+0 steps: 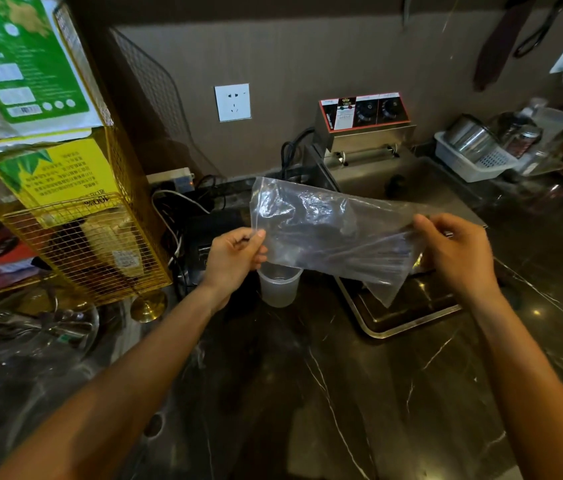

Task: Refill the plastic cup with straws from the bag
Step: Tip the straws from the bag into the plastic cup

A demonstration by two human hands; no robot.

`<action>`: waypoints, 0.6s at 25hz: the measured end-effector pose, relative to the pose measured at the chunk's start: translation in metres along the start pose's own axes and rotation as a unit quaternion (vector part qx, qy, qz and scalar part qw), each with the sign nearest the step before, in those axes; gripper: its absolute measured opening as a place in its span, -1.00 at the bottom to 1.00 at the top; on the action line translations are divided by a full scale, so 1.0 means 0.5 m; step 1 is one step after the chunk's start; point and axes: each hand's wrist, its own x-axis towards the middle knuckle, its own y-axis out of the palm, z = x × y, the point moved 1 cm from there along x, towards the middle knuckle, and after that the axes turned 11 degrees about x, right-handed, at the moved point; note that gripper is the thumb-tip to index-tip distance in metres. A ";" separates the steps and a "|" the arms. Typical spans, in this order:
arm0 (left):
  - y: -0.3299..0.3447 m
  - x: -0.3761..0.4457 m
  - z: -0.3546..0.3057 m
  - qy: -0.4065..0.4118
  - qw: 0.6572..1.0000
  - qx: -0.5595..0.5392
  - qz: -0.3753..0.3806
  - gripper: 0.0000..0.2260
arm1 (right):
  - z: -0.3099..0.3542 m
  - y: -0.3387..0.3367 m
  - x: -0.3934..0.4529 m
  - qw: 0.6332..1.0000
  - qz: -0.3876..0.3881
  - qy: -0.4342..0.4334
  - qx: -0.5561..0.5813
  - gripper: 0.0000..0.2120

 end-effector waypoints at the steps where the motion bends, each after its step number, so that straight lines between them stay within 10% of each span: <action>1: 0.001 0.002 0.007 -0.013 1.000 -0.003 0.002 -0.77 | 0.006 0.005 0.012 1.000 0.007 -0.007 -0.004 -0.80; 15: 0.029 0.015 0.097 -0.119 0.987 -0.085 0.063 -0.77 | 0.086 0.072 0.130 0.999 0.004 -0.038 -0.006 -0.76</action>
